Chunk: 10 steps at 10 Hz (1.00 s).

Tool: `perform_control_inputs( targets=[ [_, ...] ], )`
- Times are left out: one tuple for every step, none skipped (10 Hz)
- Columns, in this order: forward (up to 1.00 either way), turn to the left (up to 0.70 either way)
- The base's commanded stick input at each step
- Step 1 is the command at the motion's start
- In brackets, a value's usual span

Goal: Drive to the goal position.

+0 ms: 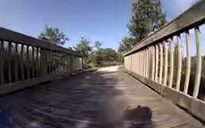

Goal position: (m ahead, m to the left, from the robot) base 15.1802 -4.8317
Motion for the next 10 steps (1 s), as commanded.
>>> perform_control_inputs(
  targets=[
    [0.70, 0.00],
    [0.70, 0.00],
    [0.70, 0.00],
    [0.70, 0.00],
    [0.70, 0.00],
    [0.70, 0.00],
    [0.70, 0.00],
    [0.70, 0.00],
    [0.70, 0.00],
    [0.70, 0.00]
  ],
)
